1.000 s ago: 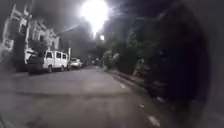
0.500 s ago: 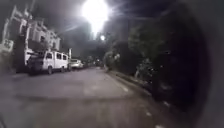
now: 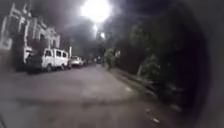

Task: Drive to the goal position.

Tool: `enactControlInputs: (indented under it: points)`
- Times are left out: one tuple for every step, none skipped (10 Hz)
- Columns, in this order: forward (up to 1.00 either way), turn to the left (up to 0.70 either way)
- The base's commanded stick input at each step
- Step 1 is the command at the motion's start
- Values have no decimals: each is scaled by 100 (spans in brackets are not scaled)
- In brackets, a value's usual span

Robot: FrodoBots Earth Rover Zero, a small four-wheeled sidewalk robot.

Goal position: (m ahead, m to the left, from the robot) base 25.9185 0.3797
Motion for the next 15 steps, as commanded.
enactControlInputs:
  points:
    - [50, 0]
    - [50, 0]
    - [50, 0]
    - [50, 0]
    - [50, 0]
    - [50, 0]
    - [50, 0]
    - [50, 0]
    - [50, 0]
    - [50, 0]
    - [50, 0]
    - [50, 0]
    - [50, 0]
    - [50, 0]
    - [50, 0]
